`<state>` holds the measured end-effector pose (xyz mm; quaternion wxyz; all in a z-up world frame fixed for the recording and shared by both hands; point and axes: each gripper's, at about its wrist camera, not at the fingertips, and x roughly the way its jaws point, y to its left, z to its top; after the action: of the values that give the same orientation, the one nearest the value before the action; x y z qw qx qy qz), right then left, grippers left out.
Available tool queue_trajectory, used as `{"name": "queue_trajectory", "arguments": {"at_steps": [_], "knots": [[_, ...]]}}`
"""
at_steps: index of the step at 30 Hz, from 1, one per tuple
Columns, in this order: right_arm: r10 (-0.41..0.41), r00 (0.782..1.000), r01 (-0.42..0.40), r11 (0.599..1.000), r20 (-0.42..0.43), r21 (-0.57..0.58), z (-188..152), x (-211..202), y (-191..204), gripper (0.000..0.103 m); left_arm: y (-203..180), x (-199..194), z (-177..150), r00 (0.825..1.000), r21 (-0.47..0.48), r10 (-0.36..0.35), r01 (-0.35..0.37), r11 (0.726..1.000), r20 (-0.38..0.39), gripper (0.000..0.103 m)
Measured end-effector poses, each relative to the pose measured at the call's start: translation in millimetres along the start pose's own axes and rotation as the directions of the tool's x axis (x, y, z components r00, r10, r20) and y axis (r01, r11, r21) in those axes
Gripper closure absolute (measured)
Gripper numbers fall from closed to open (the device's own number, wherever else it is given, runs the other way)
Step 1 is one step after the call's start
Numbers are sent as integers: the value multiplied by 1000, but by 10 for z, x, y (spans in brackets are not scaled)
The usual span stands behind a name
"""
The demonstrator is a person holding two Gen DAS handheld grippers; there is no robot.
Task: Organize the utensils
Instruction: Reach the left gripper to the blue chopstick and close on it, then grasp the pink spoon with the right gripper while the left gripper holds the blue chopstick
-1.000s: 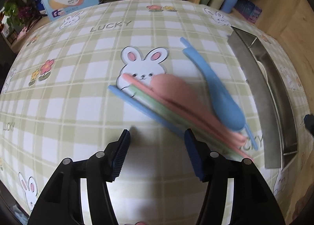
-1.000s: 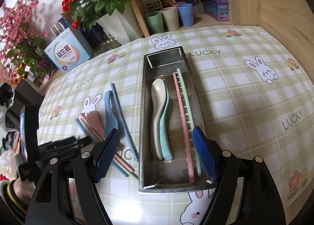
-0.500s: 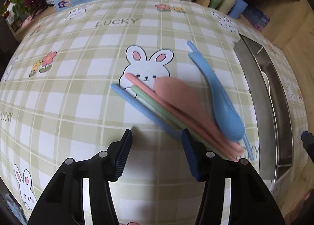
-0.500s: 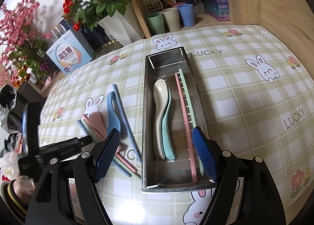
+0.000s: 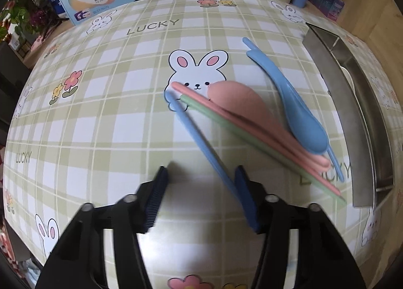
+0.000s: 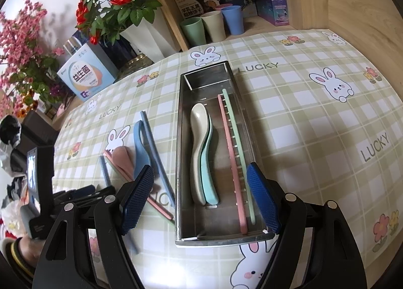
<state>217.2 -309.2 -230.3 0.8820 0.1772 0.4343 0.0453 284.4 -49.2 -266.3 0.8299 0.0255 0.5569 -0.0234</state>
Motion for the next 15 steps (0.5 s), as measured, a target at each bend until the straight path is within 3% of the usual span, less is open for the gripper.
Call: {"name": "queue_trajectory", "arguments": {"at_steps": [2, 5, 12, 15], "knots": [[0, 1000, 0, 1000, 0, 1, 1, 1, 1, 29, 67, -39, -41, 1000, 15, -17, 17, 1000, 5, 94], [2, 1000, -2, 1000, -1, -1, 1, 2, 2, 29, 199, -56, -75, 998, 11, -64, 64, 998, 1, 97], [29, 1000, -29, 999, -1, -47, -35, 7, 119, 30, 497, -79, -131, 999, -21, -37, 38, 999, 30, 97], [34, 999, -35, 996, -8, -77, -54, 20, 185, 30, 572, -82, -136, 997, -36, -64, 66, 997, 47, 97]]}}
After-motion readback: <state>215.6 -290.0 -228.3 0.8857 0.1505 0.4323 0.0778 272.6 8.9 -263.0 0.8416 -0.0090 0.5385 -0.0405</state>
